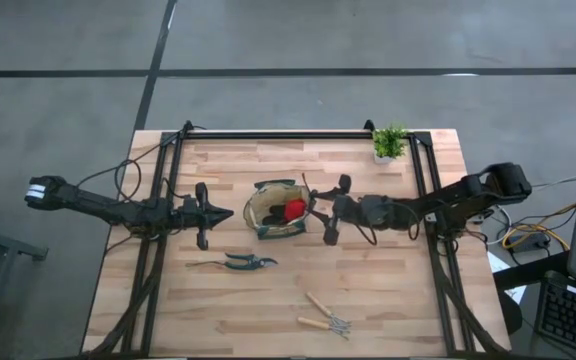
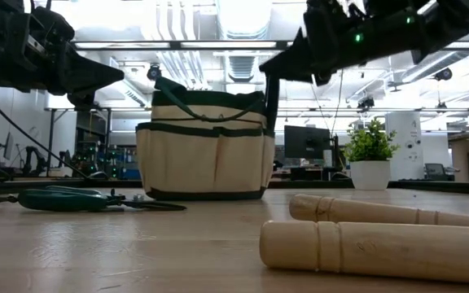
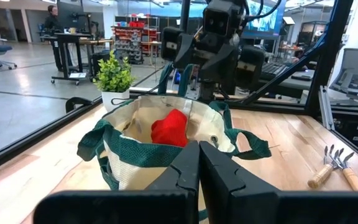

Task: Pick & Place Garden tools in Gardening bag
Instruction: Put the green shear scissors into the brown gardening bag

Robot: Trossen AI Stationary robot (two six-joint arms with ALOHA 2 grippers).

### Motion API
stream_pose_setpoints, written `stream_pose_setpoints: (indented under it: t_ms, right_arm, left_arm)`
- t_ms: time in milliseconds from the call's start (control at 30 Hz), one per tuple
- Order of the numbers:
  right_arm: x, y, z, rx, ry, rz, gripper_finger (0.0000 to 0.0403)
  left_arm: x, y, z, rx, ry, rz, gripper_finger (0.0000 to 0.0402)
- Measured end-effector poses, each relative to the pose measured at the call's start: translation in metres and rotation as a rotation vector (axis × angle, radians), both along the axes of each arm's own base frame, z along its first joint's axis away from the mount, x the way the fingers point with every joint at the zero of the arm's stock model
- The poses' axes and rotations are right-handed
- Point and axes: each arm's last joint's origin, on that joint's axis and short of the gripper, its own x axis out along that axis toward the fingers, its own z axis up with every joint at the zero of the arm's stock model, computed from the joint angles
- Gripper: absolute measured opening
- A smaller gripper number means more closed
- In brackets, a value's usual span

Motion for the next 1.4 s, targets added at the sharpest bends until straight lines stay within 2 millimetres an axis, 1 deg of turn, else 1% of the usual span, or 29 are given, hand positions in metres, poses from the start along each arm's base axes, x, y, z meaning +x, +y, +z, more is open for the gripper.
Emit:
stream_pose_setpoints:
  t_ms: [167,367,533,667,800,933,1133,1333,1400]
  right_arm:
    - [-0.002,0.01,0.016,-0.005,-0.036,0.038,0.0196]
    - [0.0,0.029,0.022,-0.01,0.019,0.102,0.0194]
    - [0.005,0.042,0.033,-0.005,0.006,0.14,0.0196]
    - [0.005,0.054,0.037,0.001,-0.006,0.177,0.0194]
    - [0.003,0.061,0.038,0.015,-0.009,0.199,0.0196]
    - [0.002,0.062,0.036,0.033,-0.007,0.202,0.0194]
    - [0.0,0.067,0.032,0.096,-0.001,0.279,0.0185]
    - [-0.005,0.085,0.03,0.124,0.023,0.434,0.0176]
    - [-0.008,0.091,0.028,0.119,0.052,0.455,0.0173]
  left_arm:
    - [0.0,0.0,0.0,0.0,0.001,0.0,0.0012]
    - [0.0,0.0,0.0,0.0,0.0,0.0,0.0012]
    - [0.0,0.0,0.0,0.001,0.002,0.0,0.0012]
    - [0.0,0.0,0.0,0.0,0.002,0.0,0.0012]
    - [0.0,0.0,0.0,0.0,0.002,0.0,0.0012]
    - [0.0,0.0,0.0,0.0,0.002,0.0,0.0012]
    - [0.0,0.0,0.0,0.0,0.002,0.0,0.0012]
    - [0.0,0.0,0.0,0.0,0.001,0.0,0.0012]
    - [0.0,0.0,0.0,0.001,0.001,0.0,0.0012]
